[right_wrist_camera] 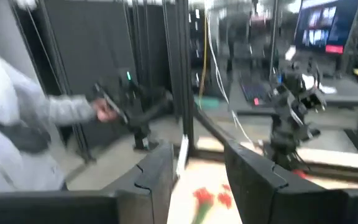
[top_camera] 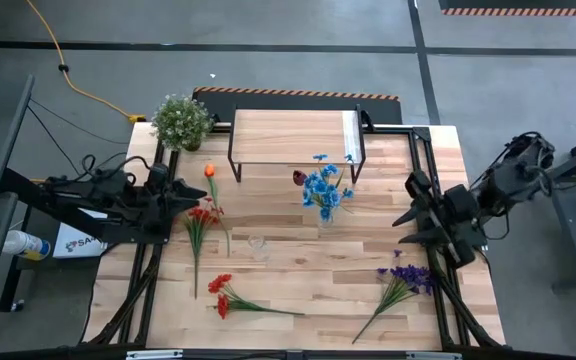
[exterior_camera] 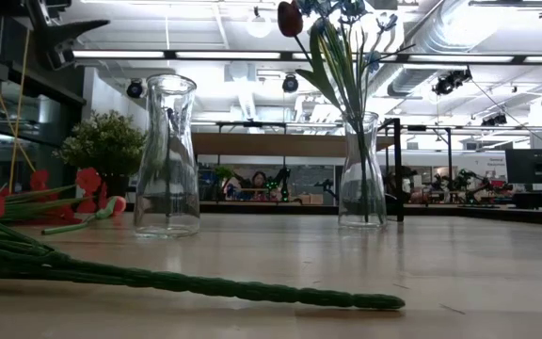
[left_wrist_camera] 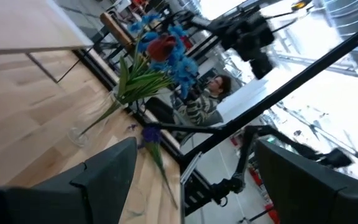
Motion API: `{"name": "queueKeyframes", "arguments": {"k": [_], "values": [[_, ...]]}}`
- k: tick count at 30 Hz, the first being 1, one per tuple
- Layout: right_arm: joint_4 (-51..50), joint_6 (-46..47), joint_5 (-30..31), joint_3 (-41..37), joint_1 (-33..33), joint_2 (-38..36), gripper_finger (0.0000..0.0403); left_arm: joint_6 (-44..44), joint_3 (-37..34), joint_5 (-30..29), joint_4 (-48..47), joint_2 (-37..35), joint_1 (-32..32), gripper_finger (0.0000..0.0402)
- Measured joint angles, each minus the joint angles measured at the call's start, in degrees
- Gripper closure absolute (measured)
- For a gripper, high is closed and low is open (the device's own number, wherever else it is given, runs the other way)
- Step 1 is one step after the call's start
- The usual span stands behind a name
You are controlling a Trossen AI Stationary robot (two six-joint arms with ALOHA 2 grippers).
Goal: Pick and place flowers into a vace then onto a shelf
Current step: Put the purple flower into the right transparent vase
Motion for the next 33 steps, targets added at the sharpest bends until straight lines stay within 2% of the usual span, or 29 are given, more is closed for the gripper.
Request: {"name": "queueKeyframes", "arguments": {"k": [5, 10, 22, 33], "values": [[-11.2, -1.1, 0.9, 10.5, 1.3, 7.9, 0.0269, 0.0, 0.0, 0.0, 0.0, 1.6, 0.0, 0.0043], [-18.9, 0.8, 0.5, 15.5, 2.2, 15.1, 0.0269, -0.4, 0.0, 0.3, 0.0, 1.9, 0.0, 0.0043], [-34.5, 19.6, -7.9, 16.1, 4.5, 23.2, 0.0269, -1.6, 0.0, 0.3, 0.0, 1.9, 0.0, 0.0043], [-43.3, 22.0, -9.7, 16.1, 4.8, 26.1, 0.0269, -2.3, 0.0, 0.0, 0.0, 1.9, 0.0, 0.0043]]}}
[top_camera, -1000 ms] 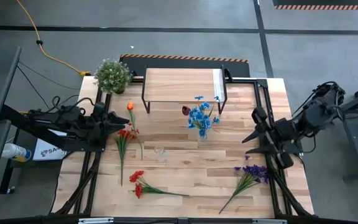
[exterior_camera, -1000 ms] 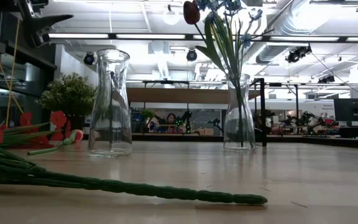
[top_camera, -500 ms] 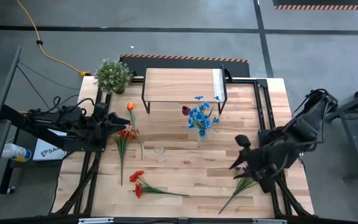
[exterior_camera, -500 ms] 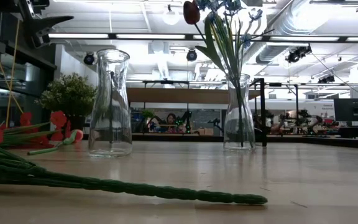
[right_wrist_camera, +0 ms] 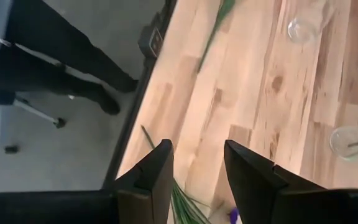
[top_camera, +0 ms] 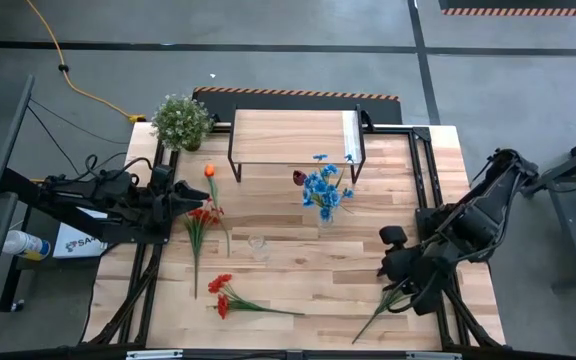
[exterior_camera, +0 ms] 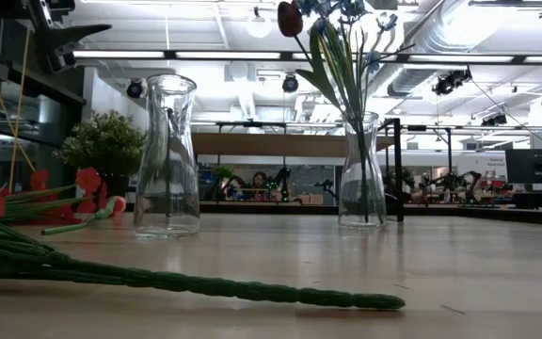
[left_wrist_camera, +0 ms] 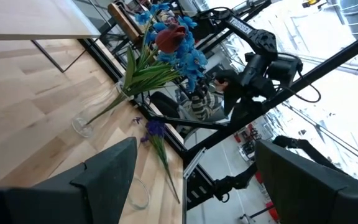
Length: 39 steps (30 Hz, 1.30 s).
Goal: Pick and place flowers into a vace then onto a shelf
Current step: Put the purple flower into the right transparent vase
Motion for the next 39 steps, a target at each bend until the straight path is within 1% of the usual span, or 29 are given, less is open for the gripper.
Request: {"name": "queueKeyframes", "arguments": {"k": [9, 13, 18, 22, 27, 32, 39], "values": [[-4.9, -1.0, -0.1, 0.0, -0.1, 4.4, 0.0269, -0.3, 0.0, -0.2, 0.0, 0.0, 0.0, 0.0043], [-8.3, -4.7, -2.0, 0.0, -0.2, 7.0, 0.0269, 0.6, 0.0, -0.5, 0.0, 0.0, 0.0, 0.0043], [-11.8, -5.6, -3.1, 0.0, -0.2, 9.9, 0.0269, 0.8, 0.0, -2.1, 0.0, 0.0, 0.0, 0.0043], [-11.8, -8.3, -5.4, 0.0, -0.2, 11.7, 0.0269, 1.3, 0.0, -2.8, 0.0, 0.0, 0.0, 0.0043], [-11.2, -10.8, -5.6, 0.0, -0.2, 13.7, 0.0269, 1.3, 0.0, -2.8, 0.0, 0.0, 0.0, 0.0043], [-9.5, -12.3, -7.7, 0.0, -0.2, 16.4, 0.0269, 1.3, 0.0, -2.6, 0.0, 0.0, 0.0, 0.0043], [-7.6, -13.0, -12.9, 0.0, -0.2, 21.7, 0.0269, 1.3, 0.0, -0.9, 0.0, 0.0, 0.0, 0.0043]]}}
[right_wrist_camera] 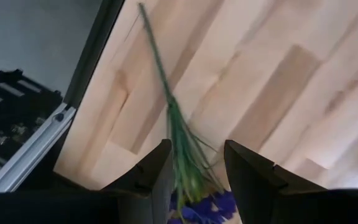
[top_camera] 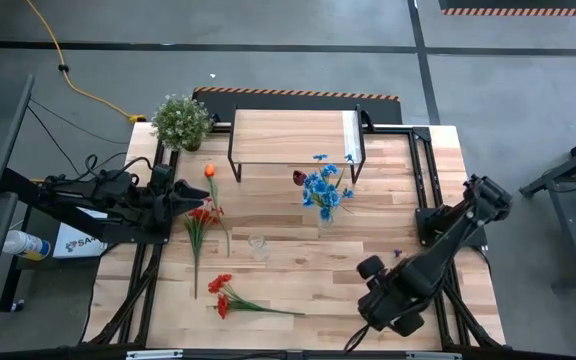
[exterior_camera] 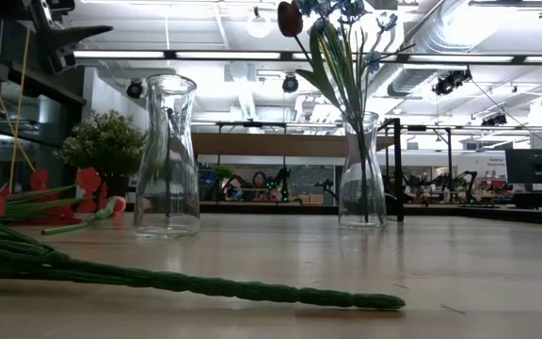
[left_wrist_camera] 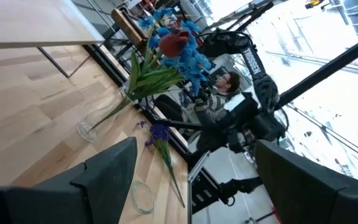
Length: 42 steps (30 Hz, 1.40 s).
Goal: Pick and place flowers into a vace then onto a shelf
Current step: Put the purple flower into the right transparent vase
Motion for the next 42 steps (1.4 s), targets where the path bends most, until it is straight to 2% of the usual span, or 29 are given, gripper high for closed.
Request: {"name": "queueKeyframes", "arguments": {"k": [6, 15, 27, 36, 42], "values": [[3.1, -1.6, -3.1, 0.0, 0.0, 4.5, 0.0269, -0.1, 0.0, 2.1, 0.0, 0.0, 0.0, 0.0043], [3.5, -1.2, -4.3, -0.2, 0.1, 9.6, 0.0269, 0.4, 0.0, 4.3, 0.0, 0.0, 0.0, 0.0043], [6.0, 4.4, -5.8, -13.4, 3.4, 9.6, 0.0269, 1.3, 0.0, 4.1, 0.0, 0.0, 0.0, 0.0043], [7.2, 2.6, -3.9, -12.6, 1.2, 9.5, 0.027, 0.9, 0.0, 4.0, 0.0, 0.0, 0.0, 0.0043], [13.0, 0.6, -5.1, -12.2, 0.0, 9.5, 0.027, 0.9, 0.0, 4.0, 0.0, 0.0, 0.0, 0.0043]]}}
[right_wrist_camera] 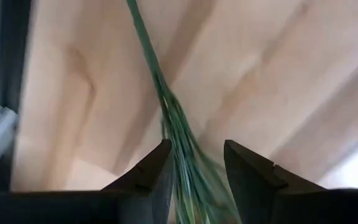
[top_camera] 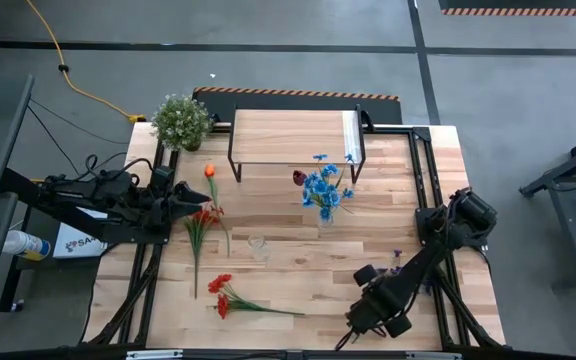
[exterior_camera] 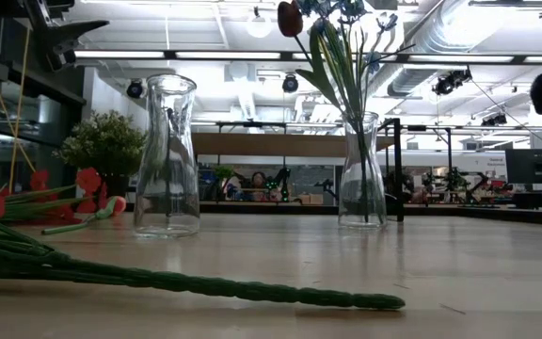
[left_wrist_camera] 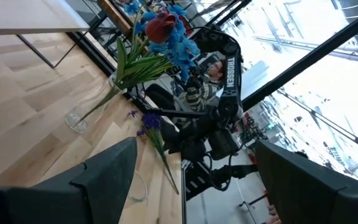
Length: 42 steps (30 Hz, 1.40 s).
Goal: Pick and place flowers into a vace then onto a shelf
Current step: Put the purple flower into the right transparent vase
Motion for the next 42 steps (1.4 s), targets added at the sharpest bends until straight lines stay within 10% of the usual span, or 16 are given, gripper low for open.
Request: {"name": "queueKeyframes", "arguments": {"k": [42], "values": [[15.3, 9.5, -4.1, -12.1, 2.3, -0.5, 0.0281, 0.0, 0.0, 3.1, 0.0, 0.0, 0.0, 0.0043]]}}
